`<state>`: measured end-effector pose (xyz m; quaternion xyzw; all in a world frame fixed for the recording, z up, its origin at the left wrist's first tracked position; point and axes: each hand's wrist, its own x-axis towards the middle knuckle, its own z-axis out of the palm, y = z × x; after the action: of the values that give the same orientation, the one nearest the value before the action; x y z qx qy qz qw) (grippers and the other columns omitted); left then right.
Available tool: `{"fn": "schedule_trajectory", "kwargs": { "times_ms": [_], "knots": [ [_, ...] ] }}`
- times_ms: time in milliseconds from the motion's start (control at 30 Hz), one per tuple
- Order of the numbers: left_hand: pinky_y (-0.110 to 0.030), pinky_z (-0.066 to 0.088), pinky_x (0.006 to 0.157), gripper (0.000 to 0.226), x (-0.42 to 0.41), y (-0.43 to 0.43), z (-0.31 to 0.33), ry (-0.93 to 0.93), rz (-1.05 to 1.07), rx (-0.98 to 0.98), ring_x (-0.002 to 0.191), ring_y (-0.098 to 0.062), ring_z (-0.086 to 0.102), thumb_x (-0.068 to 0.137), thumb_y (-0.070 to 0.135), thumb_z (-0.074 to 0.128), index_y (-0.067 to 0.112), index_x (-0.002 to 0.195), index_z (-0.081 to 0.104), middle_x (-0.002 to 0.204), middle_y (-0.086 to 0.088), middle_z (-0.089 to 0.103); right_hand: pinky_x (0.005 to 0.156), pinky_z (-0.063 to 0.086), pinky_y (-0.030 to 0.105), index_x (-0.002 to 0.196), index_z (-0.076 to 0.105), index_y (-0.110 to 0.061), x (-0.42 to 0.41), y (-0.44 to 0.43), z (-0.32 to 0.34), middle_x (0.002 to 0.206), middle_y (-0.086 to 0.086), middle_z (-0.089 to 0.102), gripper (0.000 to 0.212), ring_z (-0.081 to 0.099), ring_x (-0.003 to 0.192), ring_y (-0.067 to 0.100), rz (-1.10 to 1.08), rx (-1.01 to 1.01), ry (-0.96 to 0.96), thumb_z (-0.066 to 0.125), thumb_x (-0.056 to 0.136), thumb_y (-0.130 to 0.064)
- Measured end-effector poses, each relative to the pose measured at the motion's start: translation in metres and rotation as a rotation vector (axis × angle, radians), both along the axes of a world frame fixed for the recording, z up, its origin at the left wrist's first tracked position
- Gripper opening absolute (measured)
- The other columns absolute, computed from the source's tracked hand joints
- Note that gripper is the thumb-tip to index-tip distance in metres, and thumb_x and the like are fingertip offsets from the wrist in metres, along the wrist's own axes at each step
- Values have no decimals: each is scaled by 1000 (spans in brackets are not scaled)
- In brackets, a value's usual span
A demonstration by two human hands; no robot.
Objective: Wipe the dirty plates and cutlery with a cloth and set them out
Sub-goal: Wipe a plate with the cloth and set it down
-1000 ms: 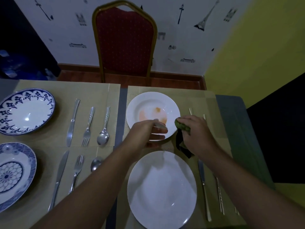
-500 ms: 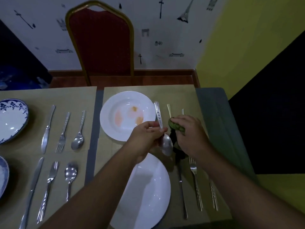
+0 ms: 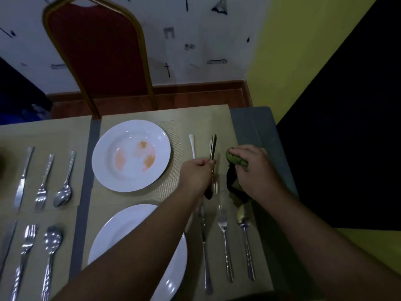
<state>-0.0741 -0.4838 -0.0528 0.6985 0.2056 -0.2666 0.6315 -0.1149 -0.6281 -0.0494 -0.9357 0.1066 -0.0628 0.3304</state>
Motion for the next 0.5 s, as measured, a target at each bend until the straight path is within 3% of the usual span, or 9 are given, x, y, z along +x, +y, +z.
{"fn": "schedule_trajectory", "kwargs": {
  "times_ms": [133, 200, 267, 367, 400, 500],
  "knots": [
    [-26, 56, 74, 5, 10, -24, -16, -82, -62, 133, 74, -14, 68, 87, 17, 74, 14, 89, 78, 84, -5, 75, 93, 31, 16, 120, 69, -15, 3, -20, -1, 118, 0, 62, 45, 46, 111, 18, -26, 8, 33, 59, 81, 6],
    [-26, 57, 83, 14, 16, -34, -24, -125, -120, 207, 86, -15, 71, 83, 18, 78, 13, 96, 79, 93, -4, 76, 95, 31, 16, 120, 68, -15, 4, -26, -2, 119, -2, 61, 45, 46, 113, 17, -33, 13, 50, 59, 81, 6],
    [-25, 58, 74, 14, 22, -44, -31, -119, -162, 247, 78, -15, 71, 82, 16, 79, 10, 95, 78, 90, -6, 76, 96, 32, 17, 120, 68, -15, 4, -31, -4, 119, -2, 61, 45, 46, 114, 18, -33, 21, 52, 59, 81, 6],
    [-15, 47, 47, 11, 26, -53, -38, -100, -197, 282, 50, -5, 60, 85, 9, 76, 6, 96, 76, 80, -9, 71, 94, 31, 16, 119, 69, -15, 2, -36, -8, 119, -2, 62, 44, 46, 113, 16, -36, 31, 60, 60, 81, 5],
    [-15, 46, 48, 12, 27, -55, -40, -107, -215, 302, 52, -6, 60, 86, 9, 76, 6, 97, 76, 80, -9, 71, 94, 31, 16, 120, 69, -16, 1, -37, -10, 119, -3, 62, 44, 45, 112, 16, -36, 32, 68, 60, 81, 4],
    [-26, 56, 69, 16, 28, -58, -43, -106, -273, 361, 75, -19, 71, 85, 13, 77, 9, 100, 77, 90, -9, 76, 95, 32, 18, 119, 69, -17, 0, -38, -18, 119, -3, 62, 46, 46, 112, 17, -29, 27, 91, 60, 79, 4]
  ]
}}
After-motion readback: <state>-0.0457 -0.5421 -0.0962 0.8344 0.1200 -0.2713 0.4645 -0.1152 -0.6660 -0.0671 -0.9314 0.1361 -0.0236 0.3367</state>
